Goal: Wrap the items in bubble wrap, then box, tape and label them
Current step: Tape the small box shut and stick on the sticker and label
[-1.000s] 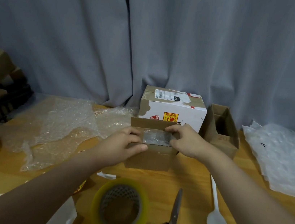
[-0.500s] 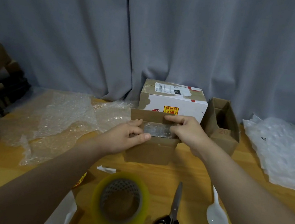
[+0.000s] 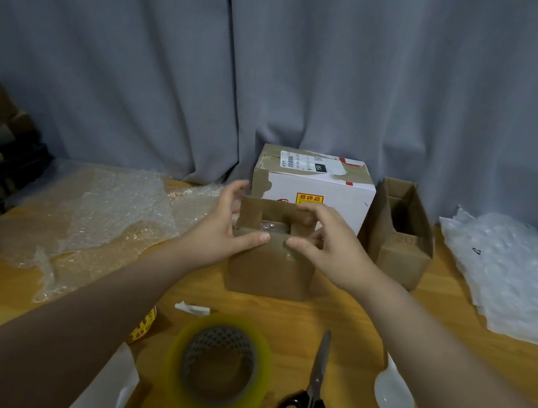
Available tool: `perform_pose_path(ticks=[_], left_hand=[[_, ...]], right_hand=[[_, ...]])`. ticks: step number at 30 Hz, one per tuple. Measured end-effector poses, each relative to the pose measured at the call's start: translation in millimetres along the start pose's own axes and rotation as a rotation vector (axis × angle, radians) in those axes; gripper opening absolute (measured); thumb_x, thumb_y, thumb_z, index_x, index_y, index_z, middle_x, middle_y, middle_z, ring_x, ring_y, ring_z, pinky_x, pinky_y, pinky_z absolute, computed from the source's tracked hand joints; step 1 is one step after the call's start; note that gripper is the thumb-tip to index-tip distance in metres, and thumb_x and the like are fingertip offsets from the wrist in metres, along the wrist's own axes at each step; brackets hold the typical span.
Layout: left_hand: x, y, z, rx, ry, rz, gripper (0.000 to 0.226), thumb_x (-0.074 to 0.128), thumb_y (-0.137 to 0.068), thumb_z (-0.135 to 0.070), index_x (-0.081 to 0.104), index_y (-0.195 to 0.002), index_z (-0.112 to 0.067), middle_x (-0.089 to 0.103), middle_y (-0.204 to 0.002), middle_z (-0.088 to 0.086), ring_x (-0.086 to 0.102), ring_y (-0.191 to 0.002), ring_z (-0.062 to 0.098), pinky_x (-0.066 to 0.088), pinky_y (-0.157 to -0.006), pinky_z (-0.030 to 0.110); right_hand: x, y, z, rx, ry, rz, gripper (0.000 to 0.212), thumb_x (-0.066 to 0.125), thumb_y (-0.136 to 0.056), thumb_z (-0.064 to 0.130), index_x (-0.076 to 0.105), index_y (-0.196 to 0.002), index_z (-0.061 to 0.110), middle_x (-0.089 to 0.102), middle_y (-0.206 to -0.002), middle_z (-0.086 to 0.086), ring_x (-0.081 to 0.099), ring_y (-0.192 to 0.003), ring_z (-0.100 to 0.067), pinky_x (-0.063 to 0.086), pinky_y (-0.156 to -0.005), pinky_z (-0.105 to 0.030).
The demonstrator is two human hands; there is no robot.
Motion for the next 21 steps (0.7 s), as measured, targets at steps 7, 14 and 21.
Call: perform_pose_path(ticks=[7, 14, 21], left_hand=[[1.7, -9.8, 19.9, -0.095, -0.257, 0.056, 0.075, 0.061, -0.071, -0.068, 0.045, -0.135, -0.032, 0.037, -0.115, -0.006, 0.034, -0.122, 0.018, 0.032, -0.108, 0.038], [7.6, -3.7, 30.3, -0.053, -0.028, -0.076, 0.014, 0.061, -0.090, -0.032, 0.064, -0.102, -0.027, 0.058, -0.114, 0.000, 0.056, -0.105, 0.012, 0.045, -0.099, 0.034], [16.7, 7.7, 21.4, 0.022, -0.397, 0.161, 0.062, 0.056, -0.083, -0.055, 0.046, -0.138, -0.030, 0.027, -0.153, -0.008, 0.025, -0.140, 0.010, 0.019, -0.117, 0.033]], right_hand=[[6.7, -0.2, 0.7, 0.046, 0.028, 0.018, 0.032, 0.060, -0.093, 0.031, 0.051, -0.124, 0.024, 0.064, -0.096, 0.000, 0.059, -0.092, -0.014, 0.049, -0.086, -0.034], [24.9, -8.2, 5.5, -0.080, 0.539, -0.066, 0.052, 0.050, -0.098, 0.028, 0.034, -0.147, 0.027, 0.024, -0.155, -0.009, 0.015, -0.144, -0.031, 0.008, -0.117, -0.042], [47.2, -1.5, -20.3, 0.092, 0.425, 0.350, 0.069, 0.023, -0.094, 0.064, 0.010, -0.154, 0.031, 0.002, -0.161, 0.010, -0.005, -0.147, -0.011, 0.008, -0.119, -0.039]])
Point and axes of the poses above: each hand's wrist, its own y-axis away from the middle knuckle, its own x-axis out of the palm, z = x × y, the point moved 6 cm from there along -y, towards the middle knuckle
